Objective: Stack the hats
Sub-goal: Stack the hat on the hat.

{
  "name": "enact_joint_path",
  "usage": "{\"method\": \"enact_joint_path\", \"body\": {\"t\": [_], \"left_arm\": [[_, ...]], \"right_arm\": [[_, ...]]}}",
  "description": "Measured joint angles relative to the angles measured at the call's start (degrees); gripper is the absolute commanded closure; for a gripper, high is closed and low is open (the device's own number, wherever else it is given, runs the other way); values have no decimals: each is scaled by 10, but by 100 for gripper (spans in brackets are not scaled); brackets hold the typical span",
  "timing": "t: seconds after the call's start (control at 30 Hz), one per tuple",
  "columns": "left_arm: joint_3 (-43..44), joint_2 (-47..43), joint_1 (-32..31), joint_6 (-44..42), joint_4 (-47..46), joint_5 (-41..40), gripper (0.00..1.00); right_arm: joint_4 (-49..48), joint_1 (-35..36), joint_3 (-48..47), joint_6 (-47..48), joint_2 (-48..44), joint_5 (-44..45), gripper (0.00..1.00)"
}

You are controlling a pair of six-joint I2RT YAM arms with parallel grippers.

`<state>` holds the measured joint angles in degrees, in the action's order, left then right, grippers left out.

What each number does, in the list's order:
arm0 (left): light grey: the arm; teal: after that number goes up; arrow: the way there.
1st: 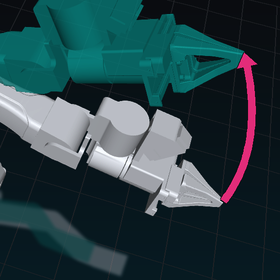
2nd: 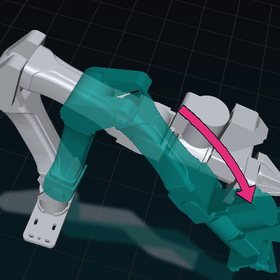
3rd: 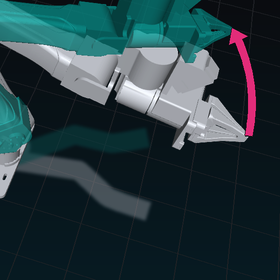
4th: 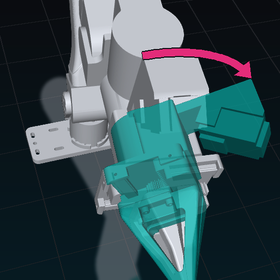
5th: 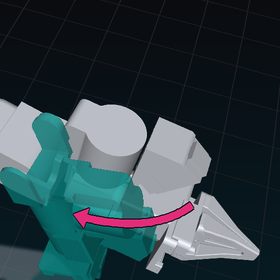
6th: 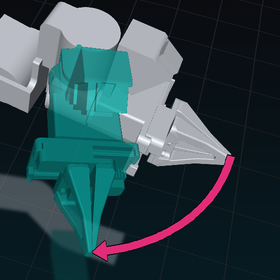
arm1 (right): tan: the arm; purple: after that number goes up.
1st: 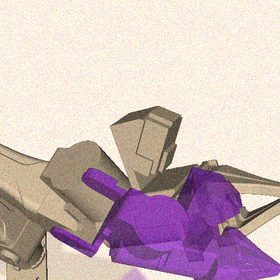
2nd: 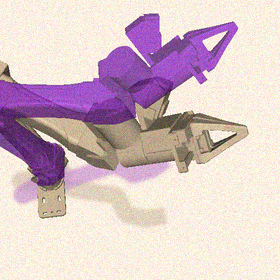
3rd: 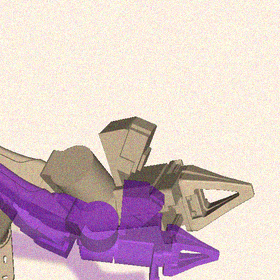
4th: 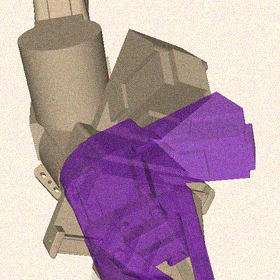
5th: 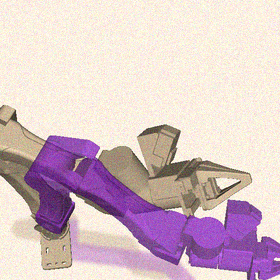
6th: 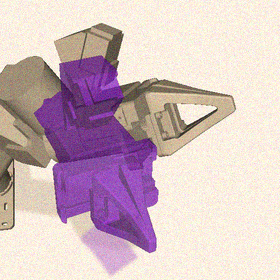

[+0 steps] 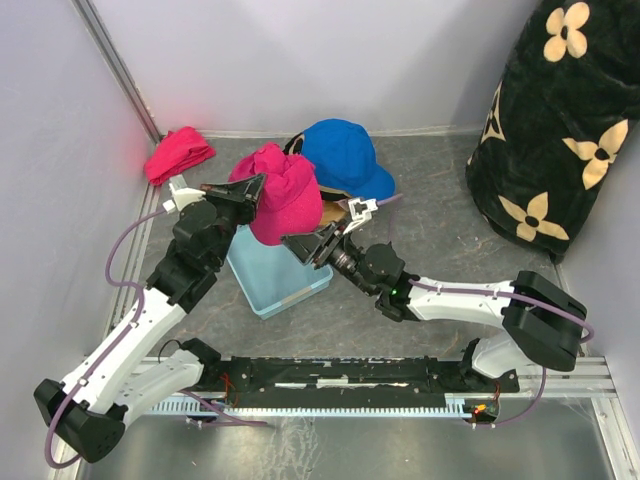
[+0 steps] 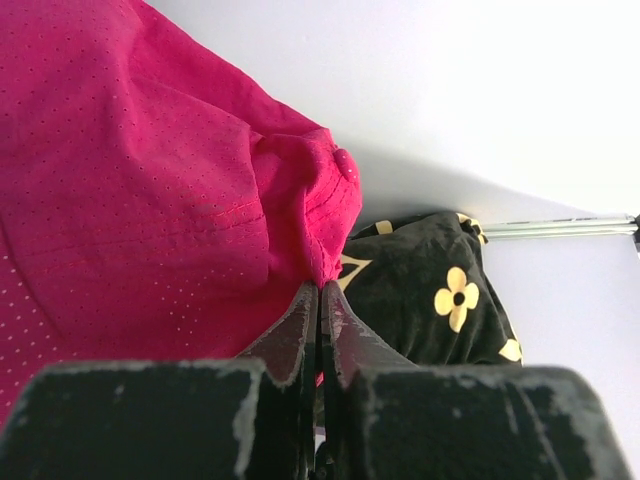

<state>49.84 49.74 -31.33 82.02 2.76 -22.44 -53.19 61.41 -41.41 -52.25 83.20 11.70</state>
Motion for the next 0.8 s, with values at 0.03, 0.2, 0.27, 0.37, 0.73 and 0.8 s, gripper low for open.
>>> {"method": "enact_joint_path", "body": {"t": [0.03,0.2,0.27,0.37,0.73,0.8], "left_arm": [[-1,-1,0,0,-1,0,97],[-11,-2,0,3,-12,0,97],[-16,-2,0,7,-14,1,97],[-25,-2,0,8,-22,1,97],[-22,-1,0,-46,-67,-22,95],[-17,5,0,-64,-80,-28,95]], "right_arm": [[-1,-2,0,0,0,0,60],[-4,-18,0,-5,0,-3,73],[-5,-27,0,-9,0,-7,75],[-6,-44,0,-22,0,-19,77],[39,-167,-53,-110,-19,-162,89],[40,-199,-76,-142,-16,-200,95]]}}
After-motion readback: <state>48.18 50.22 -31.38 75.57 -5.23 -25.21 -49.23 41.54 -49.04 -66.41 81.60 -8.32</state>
